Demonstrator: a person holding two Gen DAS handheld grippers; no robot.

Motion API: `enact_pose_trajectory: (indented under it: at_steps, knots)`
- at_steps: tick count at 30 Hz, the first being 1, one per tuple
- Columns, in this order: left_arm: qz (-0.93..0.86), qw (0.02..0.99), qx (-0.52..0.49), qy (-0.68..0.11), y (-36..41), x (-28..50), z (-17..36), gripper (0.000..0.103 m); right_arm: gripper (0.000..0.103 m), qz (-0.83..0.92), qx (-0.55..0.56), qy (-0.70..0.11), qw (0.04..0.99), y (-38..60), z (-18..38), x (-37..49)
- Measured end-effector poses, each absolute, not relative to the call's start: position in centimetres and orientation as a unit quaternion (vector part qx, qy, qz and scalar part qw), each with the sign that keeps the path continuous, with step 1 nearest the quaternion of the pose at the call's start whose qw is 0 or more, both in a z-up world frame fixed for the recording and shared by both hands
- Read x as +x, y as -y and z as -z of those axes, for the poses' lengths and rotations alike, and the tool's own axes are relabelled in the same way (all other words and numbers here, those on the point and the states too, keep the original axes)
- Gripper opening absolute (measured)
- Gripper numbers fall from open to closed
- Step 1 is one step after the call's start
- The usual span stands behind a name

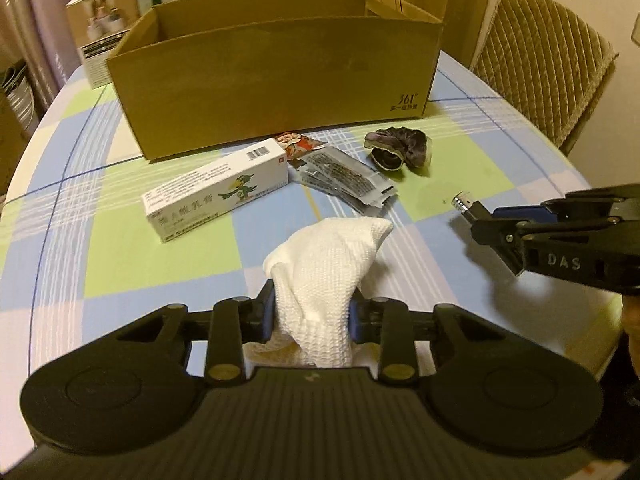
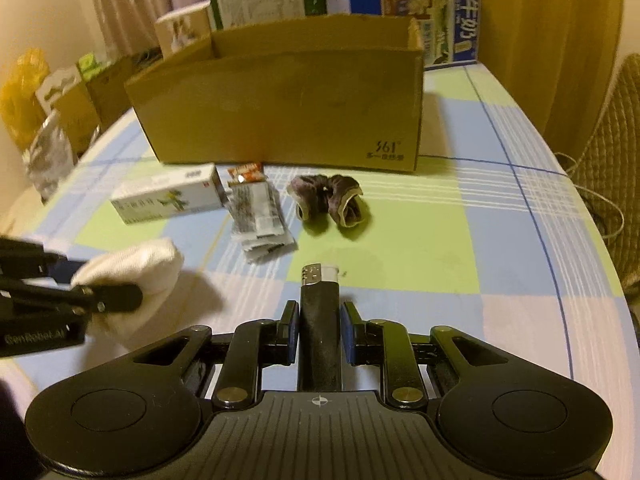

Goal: Organize objects
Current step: 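Lift the towel and lighter up over the cardboard box with both tools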

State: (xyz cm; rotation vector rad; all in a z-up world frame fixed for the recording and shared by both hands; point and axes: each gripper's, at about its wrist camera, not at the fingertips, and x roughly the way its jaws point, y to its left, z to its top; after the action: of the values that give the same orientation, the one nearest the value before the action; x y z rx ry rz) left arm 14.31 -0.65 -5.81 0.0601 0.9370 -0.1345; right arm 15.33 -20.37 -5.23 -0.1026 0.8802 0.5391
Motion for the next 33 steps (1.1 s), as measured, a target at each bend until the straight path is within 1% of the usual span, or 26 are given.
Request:
enact_pose_trajectory:
  at_steps: [9,16,26,33]
  knots:
    - [0.053,0.904,0.005,-0.425,0.2,11.4,1.5,0.028,0.019,-0.258,-0.033,-0.408,0.875,20.8,1.5,12.8]
    - [0.038,0.909,0.005,-0.416,0.0,9.6,-1.0,0.028,0.019,-0.26,-0.024,-0.39,0.883,20.8,-1.1,11.3]
    - [0.032,0.916,0.004,-0.401,-0.2,8.1,-3.1,0.028,0.019,-0.27,-0.029,-0.372,0.888,20.4,-2.9,9.5]
    - [0.041,0.917,-0.006,-0.397,-0.5,8.4,-3.7,0.028,0.019,-0.272,-0.03,-0.378,0.884,20.4,-3.2,9.7]
